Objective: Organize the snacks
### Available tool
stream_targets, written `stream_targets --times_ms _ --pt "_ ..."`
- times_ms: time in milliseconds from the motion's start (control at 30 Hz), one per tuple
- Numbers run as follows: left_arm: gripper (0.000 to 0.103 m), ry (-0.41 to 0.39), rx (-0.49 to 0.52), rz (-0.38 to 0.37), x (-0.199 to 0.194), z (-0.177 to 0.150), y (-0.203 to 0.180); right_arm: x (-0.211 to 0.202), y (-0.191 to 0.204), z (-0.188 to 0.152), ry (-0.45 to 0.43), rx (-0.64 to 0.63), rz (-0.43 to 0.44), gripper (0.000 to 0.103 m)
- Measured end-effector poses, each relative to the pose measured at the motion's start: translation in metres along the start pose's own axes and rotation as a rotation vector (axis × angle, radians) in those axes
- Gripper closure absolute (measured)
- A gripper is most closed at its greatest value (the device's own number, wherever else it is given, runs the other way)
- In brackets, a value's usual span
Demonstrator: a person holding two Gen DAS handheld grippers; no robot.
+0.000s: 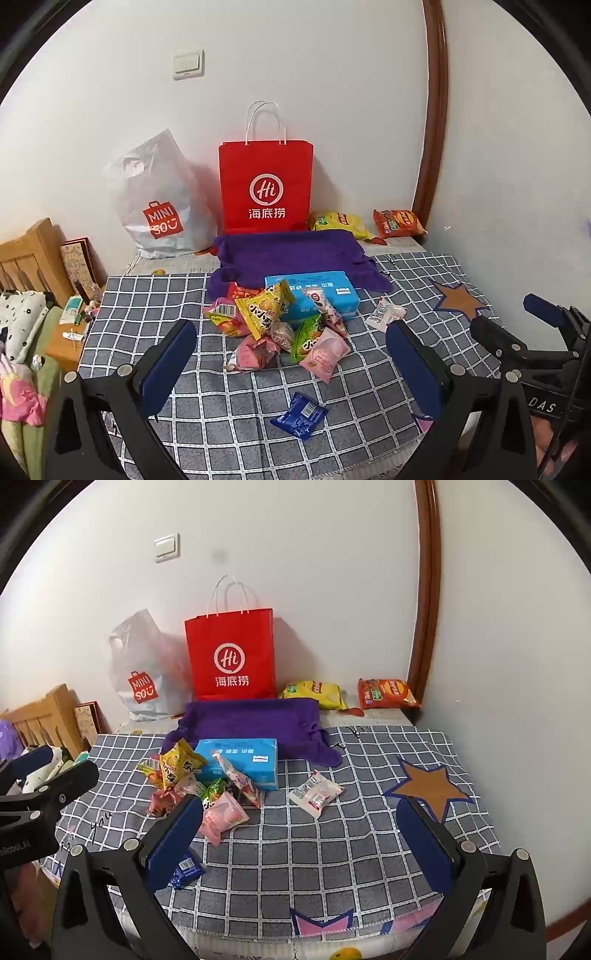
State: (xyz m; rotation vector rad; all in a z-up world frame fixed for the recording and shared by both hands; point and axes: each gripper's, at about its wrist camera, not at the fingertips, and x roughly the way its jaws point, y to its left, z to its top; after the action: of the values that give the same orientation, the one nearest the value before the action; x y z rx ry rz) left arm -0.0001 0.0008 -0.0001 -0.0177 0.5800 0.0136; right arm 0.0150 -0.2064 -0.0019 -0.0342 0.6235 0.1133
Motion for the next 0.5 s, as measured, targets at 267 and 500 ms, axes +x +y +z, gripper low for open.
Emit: stream_targets --times_ms 267,500 --pt "0.000 0.008 -0.029 -0.021 -0.006 0.003 -0.001 -0.004 -0.001 -0.001 -0.008 -0.014 -0.019 0.000" --pt "0.000 0.009 -0.018 -0.017 -0.006 0.001 -0.003 -0.022 0.005 -0.014 -0.003 -0.005 -0.019 0.000"
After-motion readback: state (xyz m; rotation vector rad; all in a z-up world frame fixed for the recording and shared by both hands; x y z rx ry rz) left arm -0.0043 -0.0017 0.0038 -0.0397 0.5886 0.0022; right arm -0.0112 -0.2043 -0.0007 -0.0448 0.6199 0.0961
